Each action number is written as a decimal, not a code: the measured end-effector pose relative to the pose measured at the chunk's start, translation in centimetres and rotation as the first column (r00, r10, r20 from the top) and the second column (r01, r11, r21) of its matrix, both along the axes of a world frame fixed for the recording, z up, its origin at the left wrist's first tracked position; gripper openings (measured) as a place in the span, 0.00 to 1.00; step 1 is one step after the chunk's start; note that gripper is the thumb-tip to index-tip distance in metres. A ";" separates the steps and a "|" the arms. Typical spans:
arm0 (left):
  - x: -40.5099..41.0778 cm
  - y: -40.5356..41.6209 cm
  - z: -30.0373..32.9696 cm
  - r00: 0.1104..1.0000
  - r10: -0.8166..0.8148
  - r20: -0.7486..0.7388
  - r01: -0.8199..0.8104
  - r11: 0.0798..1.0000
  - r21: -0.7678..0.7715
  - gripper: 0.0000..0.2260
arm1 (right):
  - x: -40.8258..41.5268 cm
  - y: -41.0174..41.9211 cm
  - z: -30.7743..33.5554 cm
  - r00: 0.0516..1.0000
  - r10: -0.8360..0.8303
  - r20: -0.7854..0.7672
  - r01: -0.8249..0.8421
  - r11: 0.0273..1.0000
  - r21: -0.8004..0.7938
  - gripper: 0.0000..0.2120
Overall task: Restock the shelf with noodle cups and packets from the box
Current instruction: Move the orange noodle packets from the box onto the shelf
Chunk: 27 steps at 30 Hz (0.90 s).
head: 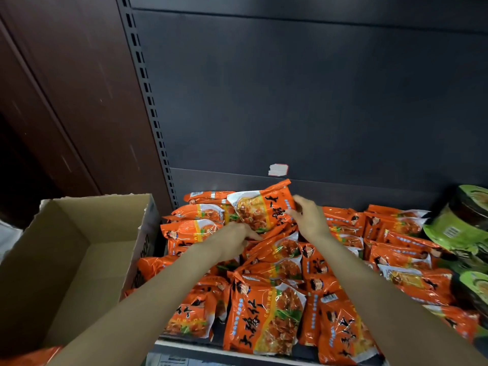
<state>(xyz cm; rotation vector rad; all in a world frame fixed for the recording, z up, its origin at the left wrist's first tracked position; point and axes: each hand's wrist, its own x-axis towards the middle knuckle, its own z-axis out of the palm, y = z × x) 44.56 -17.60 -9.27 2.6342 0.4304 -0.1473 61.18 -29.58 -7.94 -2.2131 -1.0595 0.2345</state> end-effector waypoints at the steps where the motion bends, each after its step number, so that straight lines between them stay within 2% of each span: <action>1: -0.1 0.0 0.0 1.000 0.003 -0.001 -0.003 1.000 -0.012 0.20 | 0.1 0.2 -0.1 0.998 -0.026 0.058 0.028 0.999 -0.038 0.09; 6: -0.2 0.0 0.2 1.000 0.009 0.023 -0.008 0.999 -0.051 0.20 | 0.1 0.9 0.2 0.990 -0.002 0.144 0.020 0.992 -0.121 0.06; 8: -0.3 0.0 0.3 0.999 0.015 0.029 -0.013 0.997 -0.072 0.19 | -0.2 0.8 -0.1 0.991 0.039 0.125 -0.015 0.983 -0.181 0.04; 10: -0.3 -0.2 0.6 0.999 0.020 0.027 -0.017 0.996 -0.088 0.18 | -0.4 0.6 -0.3 0.992 0.054 0.111 -0.027 0.973 -0.229 0.07; 14: -0.6 -0.5 1.3 0.998 0.038 0.051 -0.031 0.992 -0.125 0.16 | -0.7 0.2 0.4 0.997 0.070 0.031 -0.062 0.974 -0.220 0.10; 17: -0.9 -0.6 1.6 0.975 0.139 0.174 -0.120 0.986 -0.115 0.15 | -0.9 -0.3 0.6 0.992 0.116 -0.053 -0.125 0.965 -0.230 0.13; 19: -0.6 -0.2 1.6 0.923 0.225 0.312 -0.230 0.973 -0.020 0.17 | -1.0 -0.6 0.4 0.993 0.110 -0.038 -0.115 0.965 -0.235 0.14; 21: 0.1 0.3 1.6 0.899 0.229 0.372 -0.273 0.959 0.069 0.21 | -1.1 -0.8 0.0 0.996 0.091 0.009 -0.087 0.973 -0.214 0.16; 25: 1.5 0.7 1.5 0.964 0.179 0.196 -0.214 0.961 0.174 0.25 | -1.4 -1.6 -0.5 0.997 0.079 0.014 -0.077 0.990 -0.116 0.15; 27: 1.8 0.9 1.2 0.969 0.188 0.158 -0.218 0.954 0.206 0.25 | -1.4 -2.1 -0.6 0.992 0.121 0.040 -0.116 0.987 -0.111 0.14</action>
